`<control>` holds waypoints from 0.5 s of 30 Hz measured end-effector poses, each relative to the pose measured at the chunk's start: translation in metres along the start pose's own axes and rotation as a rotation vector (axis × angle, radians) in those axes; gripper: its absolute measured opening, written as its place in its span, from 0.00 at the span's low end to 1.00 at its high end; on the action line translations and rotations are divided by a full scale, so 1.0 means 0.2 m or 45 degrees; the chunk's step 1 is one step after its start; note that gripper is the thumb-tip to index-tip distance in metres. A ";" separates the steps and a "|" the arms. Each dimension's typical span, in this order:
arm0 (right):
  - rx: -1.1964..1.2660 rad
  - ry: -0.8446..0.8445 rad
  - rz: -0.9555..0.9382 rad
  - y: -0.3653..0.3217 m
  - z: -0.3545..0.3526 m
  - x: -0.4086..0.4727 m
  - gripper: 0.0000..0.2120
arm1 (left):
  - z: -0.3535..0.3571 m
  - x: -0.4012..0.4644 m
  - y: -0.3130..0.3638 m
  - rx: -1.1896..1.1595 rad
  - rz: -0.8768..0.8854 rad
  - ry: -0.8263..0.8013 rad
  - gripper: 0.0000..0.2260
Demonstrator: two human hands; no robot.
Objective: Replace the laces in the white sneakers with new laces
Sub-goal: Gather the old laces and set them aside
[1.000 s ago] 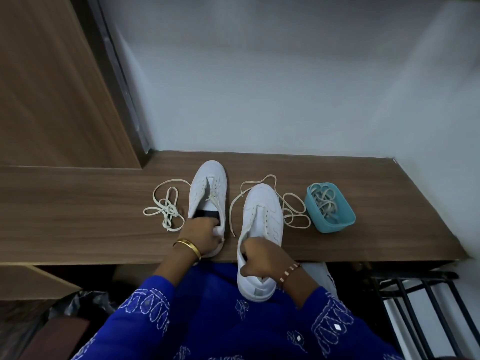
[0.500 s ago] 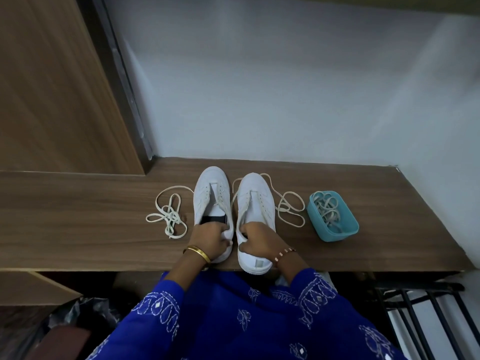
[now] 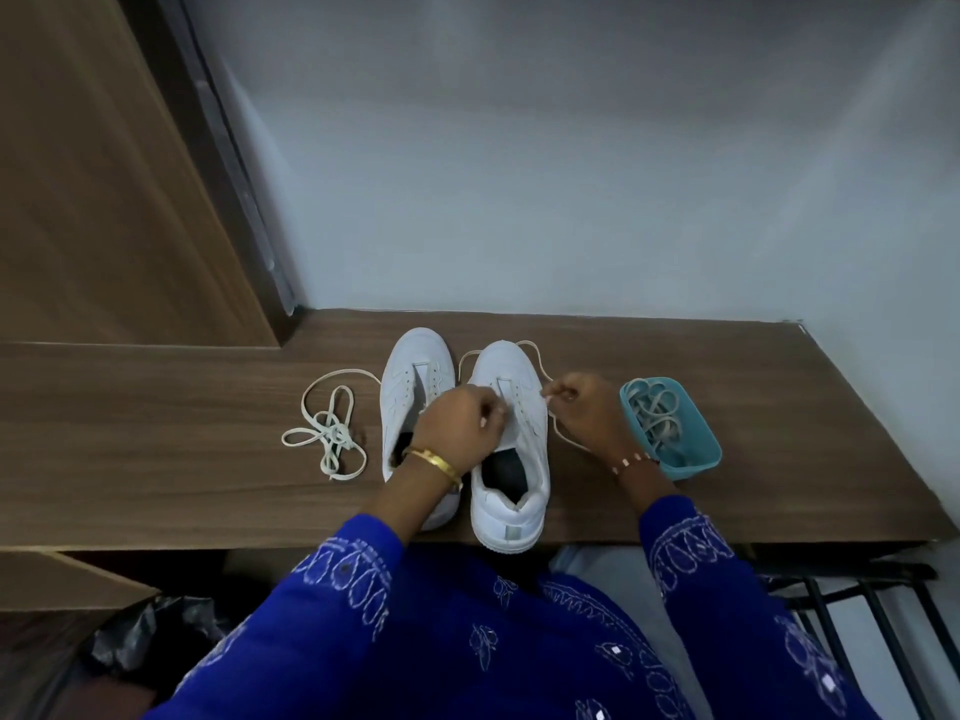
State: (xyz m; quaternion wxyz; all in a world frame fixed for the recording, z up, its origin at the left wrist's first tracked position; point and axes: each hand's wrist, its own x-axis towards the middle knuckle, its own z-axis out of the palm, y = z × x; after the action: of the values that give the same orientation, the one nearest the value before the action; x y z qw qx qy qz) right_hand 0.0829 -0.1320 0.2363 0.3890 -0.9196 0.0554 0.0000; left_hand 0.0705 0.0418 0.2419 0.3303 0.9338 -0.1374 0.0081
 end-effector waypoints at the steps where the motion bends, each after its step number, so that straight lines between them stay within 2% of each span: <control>1: -0.023 0.040 0.024 0.03 -0.01 0.03 0.08 | 0.03 0.04 0.02 0.017 0.030 -0.046 0.09; 3: -0.125 0.061 0.069 0.10 0.00 0.09 0.09 | 0.09 0.11 0.06 0.078 0.065 -0.129 0.12; 6: -0.336 -0.029 0.080 0.21 0.03 0.17 0.08 | 0.17 0.19 0.08 0.210 0.127 -0.238 0.16; 8: -0.405 -0.077 0.081 0.28 0.07 0.20 0.10 | 0.20 0.22 0.09 0.317 0.177 -0.328 0.23; 10: -0.424 -0.171 0.117 0.33 0.11 0.22 0.21 | 0.23 0.25 0.09 0.399 0.199 -0.418 0.27; 12: -0.434 -0.242 0.118 0.38 0.16 0.23 0.35 | 0.25 0.27 0.08 0.430 0.181 -0.482 0.24; 13: -0.481 -0.246 0.108 0.39 0.18 0.22 0.38 | 0.25 0.28 0.07 0.425 0.164 -0.501 0.21; 15: -0.542 -0.192 0.068 0.40 0.21 0.21 0.37 | 0.26 0.28 0.07 0.391 0.142 -0.501 0.17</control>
State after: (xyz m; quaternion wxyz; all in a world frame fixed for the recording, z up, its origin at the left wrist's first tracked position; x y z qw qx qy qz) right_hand 0.1192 -0.1624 0.1474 0.1891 -0.9765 0.0495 0.0906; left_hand 0.1178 -0.0150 0.2150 0.1507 0.9476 -0.2475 -0.1347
